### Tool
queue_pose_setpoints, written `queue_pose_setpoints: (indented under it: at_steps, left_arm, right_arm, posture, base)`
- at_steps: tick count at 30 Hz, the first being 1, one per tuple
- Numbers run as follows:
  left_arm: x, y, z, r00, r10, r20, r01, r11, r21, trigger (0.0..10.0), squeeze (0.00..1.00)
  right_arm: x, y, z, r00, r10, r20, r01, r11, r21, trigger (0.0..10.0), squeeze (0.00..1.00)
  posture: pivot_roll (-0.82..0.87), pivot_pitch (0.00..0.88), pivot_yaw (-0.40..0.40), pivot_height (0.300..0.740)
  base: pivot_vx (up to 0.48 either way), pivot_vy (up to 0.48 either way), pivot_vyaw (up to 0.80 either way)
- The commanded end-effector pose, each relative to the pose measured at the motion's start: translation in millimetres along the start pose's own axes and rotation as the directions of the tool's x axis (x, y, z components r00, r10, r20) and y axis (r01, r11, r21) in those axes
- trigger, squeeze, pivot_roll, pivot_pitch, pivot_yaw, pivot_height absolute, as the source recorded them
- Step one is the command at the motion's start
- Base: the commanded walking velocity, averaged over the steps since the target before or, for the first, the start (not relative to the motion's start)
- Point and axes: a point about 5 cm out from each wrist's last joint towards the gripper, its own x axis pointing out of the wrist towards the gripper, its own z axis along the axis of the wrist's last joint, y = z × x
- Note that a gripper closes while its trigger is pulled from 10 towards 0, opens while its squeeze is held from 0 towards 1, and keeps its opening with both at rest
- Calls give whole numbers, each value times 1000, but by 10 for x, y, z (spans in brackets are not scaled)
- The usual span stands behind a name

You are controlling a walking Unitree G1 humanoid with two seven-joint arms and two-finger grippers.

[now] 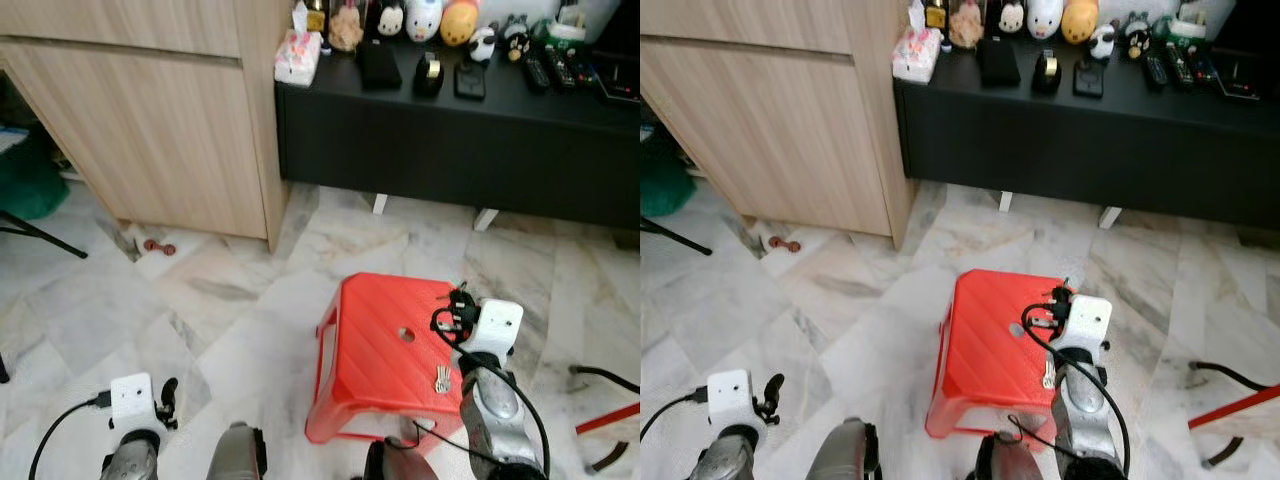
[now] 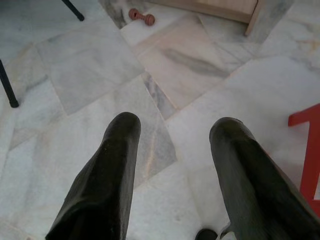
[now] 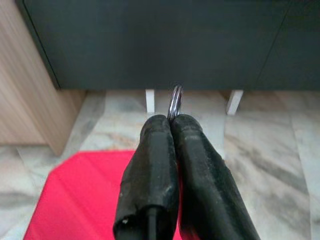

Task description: Hang keys on a hook

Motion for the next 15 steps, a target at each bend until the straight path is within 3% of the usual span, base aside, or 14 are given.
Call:
queue_pose_setpoints:
  at_steps: [1, 15]
  left_arm:
    - [-24, 27, -86, 999, 15, -47, -15, 1000, 1, 10000, 0]
    - [0, 56, -96, 997, 27, -68, -27, 1000, 10, 10000, 0]
  right_arm:
    - [-6, -63, 33, 1000, -23, 17, 23, 1000, -8, 10000, 0]
    - [71, -61, 41, 1000, -27, 1, 27, 1000, -3, 10000, 0]
  posture:
    - [114, 68, -72, 659]
    - [121, 3, -75, 740]
  base:
    - [0, 0, 0]
    - [0, 0, 0]
